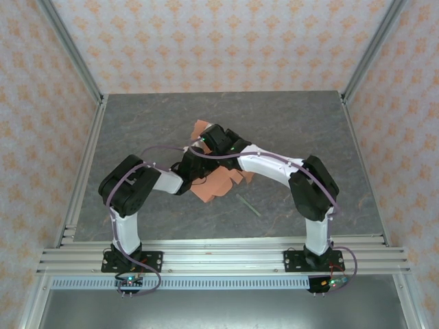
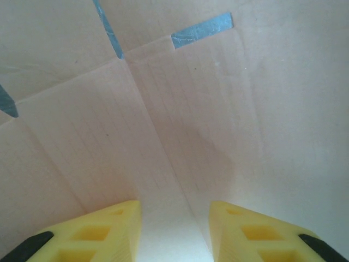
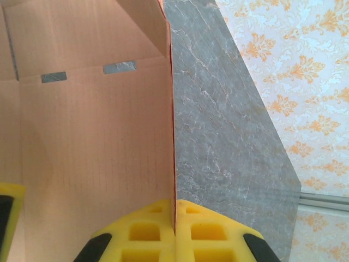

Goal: Fold the paper box

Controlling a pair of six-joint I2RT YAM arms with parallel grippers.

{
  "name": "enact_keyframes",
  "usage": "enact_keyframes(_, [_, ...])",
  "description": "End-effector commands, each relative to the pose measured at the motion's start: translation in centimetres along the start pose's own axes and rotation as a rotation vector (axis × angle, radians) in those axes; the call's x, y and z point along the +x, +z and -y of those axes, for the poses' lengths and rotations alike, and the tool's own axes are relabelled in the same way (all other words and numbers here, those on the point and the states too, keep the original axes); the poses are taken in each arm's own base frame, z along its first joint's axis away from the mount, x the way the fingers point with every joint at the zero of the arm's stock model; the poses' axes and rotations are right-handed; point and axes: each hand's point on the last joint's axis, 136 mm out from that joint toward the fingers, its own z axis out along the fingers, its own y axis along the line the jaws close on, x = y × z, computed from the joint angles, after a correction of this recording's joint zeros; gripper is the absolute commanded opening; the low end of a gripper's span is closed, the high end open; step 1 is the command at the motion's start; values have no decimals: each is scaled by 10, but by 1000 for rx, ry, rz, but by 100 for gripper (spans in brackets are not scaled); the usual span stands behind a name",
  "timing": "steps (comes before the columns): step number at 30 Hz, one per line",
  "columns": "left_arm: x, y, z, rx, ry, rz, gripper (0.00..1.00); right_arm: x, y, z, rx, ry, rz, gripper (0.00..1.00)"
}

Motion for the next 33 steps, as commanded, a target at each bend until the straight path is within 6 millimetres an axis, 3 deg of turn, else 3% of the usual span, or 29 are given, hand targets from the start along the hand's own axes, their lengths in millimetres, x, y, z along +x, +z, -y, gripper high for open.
enact_keyframes(1, [-8,-16,-15,-64,48,14,41,-2,-4,20,-5,7,35,0])
enact_keyframes(13, [-60,-82,-16,-122,183,84,47,5,-10,28,-185,-2,138,0])
enact_keyframes(20, [-76,-108,19,-56,352,50,51,6,-37,41,-376,28,208,0])
enact_keyframes(25, [-76,-117,38,-7,544,23,55,17,-62,54,-514,47,178,0])
enact_keyframes(33, [-64,-113,56,111,772,-21,55,21,-94,67,-660,124,166,0])
